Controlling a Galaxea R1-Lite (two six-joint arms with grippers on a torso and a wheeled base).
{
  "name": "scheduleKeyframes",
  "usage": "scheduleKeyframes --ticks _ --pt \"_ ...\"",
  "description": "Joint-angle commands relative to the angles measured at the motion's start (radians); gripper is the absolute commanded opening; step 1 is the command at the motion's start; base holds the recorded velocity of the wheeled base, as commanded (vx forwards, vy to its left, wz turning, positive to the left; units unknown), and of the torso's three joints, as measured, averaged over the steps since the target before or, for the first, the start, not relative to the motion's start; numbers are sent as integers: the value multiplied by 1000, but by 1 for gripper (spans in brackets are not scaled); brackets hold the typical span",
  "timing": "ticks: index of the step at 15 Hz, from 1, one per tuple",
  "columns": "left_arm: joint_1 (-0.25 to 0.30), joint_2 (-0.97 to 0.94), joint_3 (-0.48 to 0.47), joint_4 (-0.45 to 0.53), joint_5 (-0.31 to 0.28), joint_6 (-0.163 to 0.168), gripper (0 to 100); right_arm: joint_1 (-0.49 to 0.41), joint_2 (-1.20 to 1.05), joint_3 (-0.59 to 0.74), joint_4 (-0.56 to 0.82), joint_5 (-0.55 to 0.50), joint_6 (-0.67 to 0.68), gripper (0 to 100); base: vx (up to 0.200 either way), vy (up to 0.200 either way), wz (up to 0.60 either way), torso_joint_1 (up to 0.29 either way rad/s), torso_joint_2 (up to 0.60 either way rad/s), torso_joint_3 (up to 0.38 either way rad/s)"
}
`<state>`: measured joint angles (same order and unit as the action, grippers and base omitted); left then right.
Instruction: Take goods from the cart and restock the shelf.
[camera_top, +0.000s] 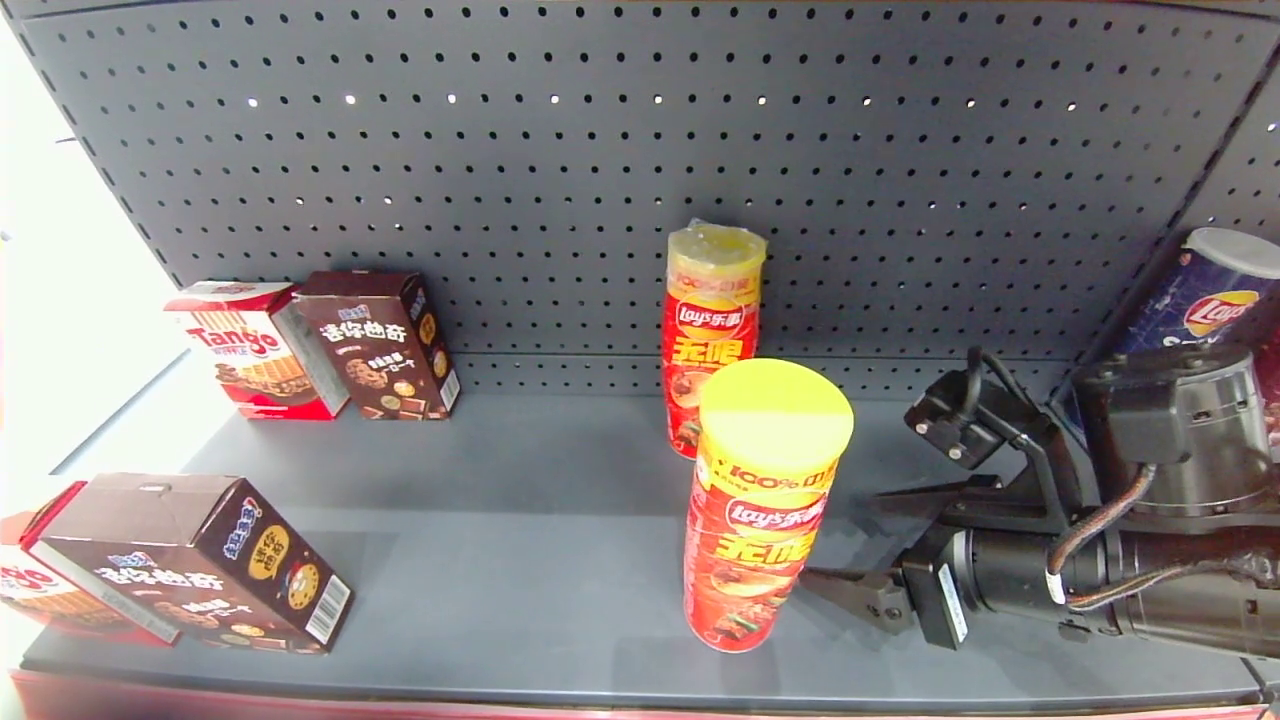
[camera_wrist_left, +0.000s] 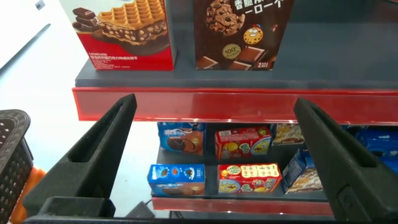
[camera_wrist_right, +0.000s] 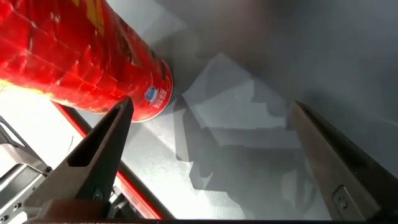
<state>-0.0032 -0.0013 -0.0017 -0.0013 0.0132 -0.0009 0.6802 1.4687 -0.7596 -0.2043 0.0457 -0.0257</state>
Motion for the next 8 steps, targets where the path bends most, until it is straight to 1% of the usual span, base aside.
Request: scheduleKeyframes --ticks 1,4,8 --pt "0 1 0 0 1 -1 100 -7 -13 9 0 0 0 100 0 0 0 0 0 0" --pt "0 1 0 0 -1 -1 100 -16 -19 5 0 2 0 100 0 0 0 0 0 0" --pt "0 1 0 0 1 -1 100 2 -4 -1 0 2 -2 100 0 0 0 0 0 0"
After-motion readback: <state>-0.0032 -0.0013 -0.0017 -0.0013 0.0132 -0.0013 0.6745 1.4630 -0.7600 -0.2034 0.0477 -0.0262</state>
